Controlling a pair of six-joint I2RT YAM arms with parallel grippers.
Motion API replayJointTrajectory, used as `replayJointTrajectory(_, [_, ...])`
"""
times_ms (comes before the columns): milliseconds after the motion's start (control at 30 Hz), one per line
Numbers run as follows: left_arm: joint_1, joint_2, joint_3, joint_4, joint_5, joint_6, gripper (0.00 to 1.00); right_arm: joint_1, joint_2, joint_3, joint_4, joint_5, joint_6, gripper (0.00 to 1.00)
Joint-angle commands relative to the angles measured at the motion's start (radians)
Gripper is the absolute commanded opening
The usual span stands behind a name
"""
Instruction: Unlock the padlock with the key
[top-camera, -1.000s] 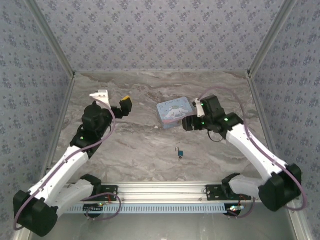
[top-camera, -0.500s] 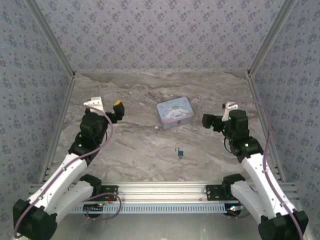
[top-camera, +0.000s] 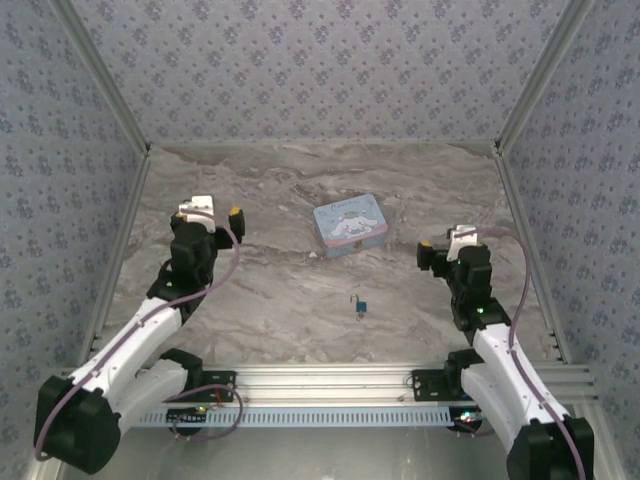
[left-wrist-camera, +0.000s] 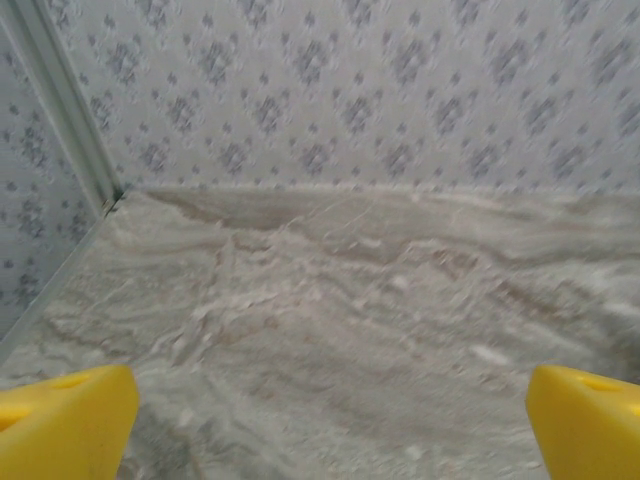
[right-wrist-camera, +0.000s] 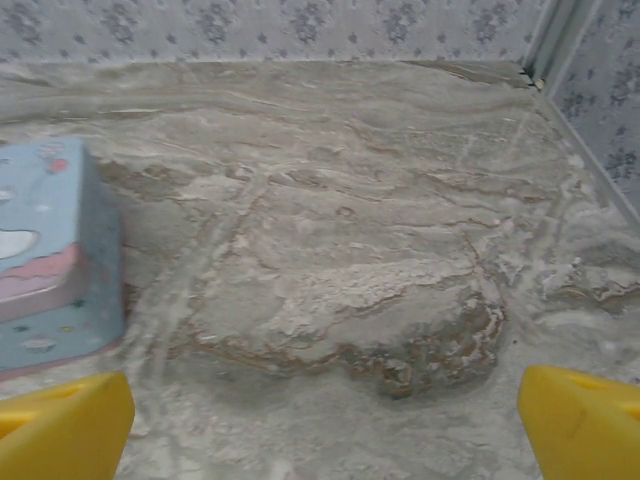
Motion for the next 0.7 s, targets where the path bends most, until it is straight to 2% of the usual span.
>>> replayJointTrajectory(0, [0.038,0.053,-0.032,0.062,-0.066,0.050,0.99,-0.056,0.080,-0.050,0.190,-0.013,-0.033,1.00])
replayJointTrajectory(167, [0.104,0.170,-0.091,0.194,-0.042,0.072,1.00,-0.127,0.295,-0.100,0.454,-0.090,-0.021,1.00])
replayJointTrajectory(300, [0.143,0.245,-0.146,0.344,-0.009,0.081,0.99,-0.152,0.411,-0.089,0.587,-0.172,-0.038,1.00])
replayJointTrajectory(500, [0.187,0.270,-0.200,0.518,0.122,0.180,0.99,-0.171,0.568,-0.079,0.778,-0.212,-0.046,1.00])
replayJointTrajectory(567, [0.233,0.286,-0.224,0.579,0.202,0.194,0.99,-0.175,0.656,-0.080,0.867,-0.225,-0.041,1.00])
replayJointTrajectory(633, [0.267,0.319,-0.229,0.601,0.215,0.184,1.00,-0.175,0.728,-0.071,0.915,-0.234,-0.046,1.00])
replayJointTrajectory(667, [0.281,0.314,-0.216,0.552,0.229,0.164,0.99,-0.175,0.770,-0.062,0.937,-0.234,-0.043,1.00])
